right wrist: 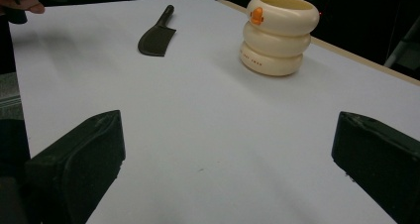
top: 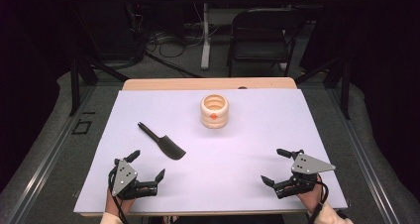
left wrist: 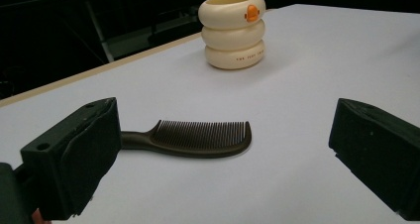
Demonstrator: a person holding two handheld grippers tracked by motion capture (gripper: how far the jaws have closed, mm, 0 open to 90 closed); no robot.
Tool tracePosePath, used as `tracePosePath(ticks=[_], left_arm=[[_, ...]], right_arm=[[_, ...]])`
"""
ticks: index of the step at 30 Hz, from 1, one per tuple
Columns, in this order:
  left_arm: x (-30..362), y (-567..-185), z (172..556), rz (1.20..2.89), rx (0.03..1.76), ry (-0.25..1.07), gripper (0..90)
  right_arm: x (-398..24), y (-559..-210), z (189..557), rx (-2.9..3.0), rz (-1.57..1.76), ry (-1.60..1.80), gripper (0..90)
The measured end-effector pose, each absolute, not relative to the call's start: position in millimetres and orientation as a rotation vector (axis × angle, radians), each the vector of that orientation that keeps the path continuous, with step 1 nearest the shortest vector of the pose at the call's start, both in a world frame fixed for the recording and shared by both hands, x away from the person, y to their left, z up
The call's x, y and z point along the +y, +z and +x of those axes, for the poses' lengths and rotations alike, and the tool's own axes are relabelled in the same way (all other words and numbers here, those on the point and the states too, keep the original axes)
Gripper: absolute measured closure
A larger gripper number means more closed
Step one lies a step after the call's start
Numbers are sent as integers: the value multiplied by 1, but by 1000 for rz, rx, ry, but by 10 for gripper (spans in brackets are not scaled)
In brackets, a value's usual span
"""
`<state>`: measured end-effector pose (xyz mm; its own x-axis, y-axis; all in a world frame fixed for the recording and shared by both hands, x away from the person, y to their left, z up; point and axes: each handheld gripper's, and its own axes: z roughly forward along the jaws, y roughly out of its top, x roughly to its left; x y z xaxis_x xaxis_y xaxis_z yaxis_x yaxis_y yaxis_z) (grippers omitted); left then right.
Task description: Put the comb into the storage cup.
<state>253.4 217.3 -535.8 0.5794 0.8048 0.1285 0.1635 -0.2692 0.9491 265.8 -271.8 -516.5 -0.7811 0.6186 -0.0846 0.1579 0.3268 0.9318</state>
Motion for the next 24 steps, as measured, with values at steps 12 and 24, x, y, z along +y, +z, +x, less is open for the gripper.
tracePosePath(ticks=[12,24], left_arm=[[217,-532,261,1760,809,781,4],[221,-528,276,1765,860,778,11]], right_arm=[[-271,-517,266,2173,689,1449,0],[-270,-518,267,2182,691,1442,0]])
